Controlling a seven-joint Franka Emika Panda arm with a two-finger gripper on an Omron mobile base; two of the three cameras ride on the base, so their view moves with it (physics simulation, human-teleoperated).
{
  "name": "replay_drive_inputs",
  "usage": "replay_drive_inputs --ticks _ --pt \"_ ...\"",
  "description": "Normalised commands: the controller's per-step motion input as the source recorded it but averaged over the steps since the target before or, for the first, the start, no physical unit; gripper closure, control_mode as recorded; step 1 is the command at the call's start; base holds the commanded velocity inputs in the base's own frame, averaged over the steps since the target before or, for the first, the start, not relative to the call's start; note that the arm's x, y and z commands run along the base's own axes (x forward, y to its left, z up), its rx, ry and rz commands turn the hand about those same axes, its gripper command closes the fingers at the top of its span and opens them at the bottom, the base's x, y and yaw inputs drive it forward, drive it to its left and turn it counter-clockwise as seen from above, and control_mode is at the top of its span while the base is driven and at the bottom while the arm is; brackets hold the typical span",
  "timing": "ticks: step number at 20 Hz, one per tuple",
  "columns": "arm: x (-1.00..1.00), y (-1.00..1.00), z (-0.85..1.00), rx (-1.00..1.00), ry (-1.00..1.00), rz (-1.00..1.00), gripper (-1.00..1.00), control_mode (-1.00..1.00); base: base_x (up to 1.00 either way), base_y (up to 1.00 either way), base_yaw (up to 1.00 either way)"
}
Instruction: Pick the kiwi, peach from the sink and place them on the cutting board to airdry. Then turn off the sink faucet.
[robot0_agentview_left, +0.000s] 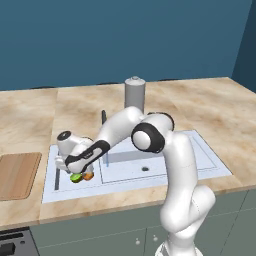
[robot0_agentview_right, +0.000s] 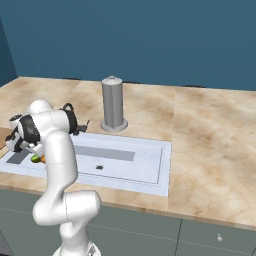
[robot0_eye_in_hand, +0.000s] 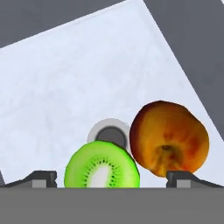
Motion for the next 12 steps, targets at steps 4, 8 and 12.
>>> replay_drive_inputs --ticks 4,8,12 --pt "0.00 -0.04 -0.17 0.00 0.02 -0.07 -1.00 -1.00 0.00 0.00 0.00" --pt "0.00 0.00 -0.20 0.00 0.01 -0.07 -1.00 -1.00 0.00 0.00 0.00" --pt "0.00 0.00 -0.19 0.00 0.01 -0.07 -1.00 -1.00 0.00 0.00 0.00"
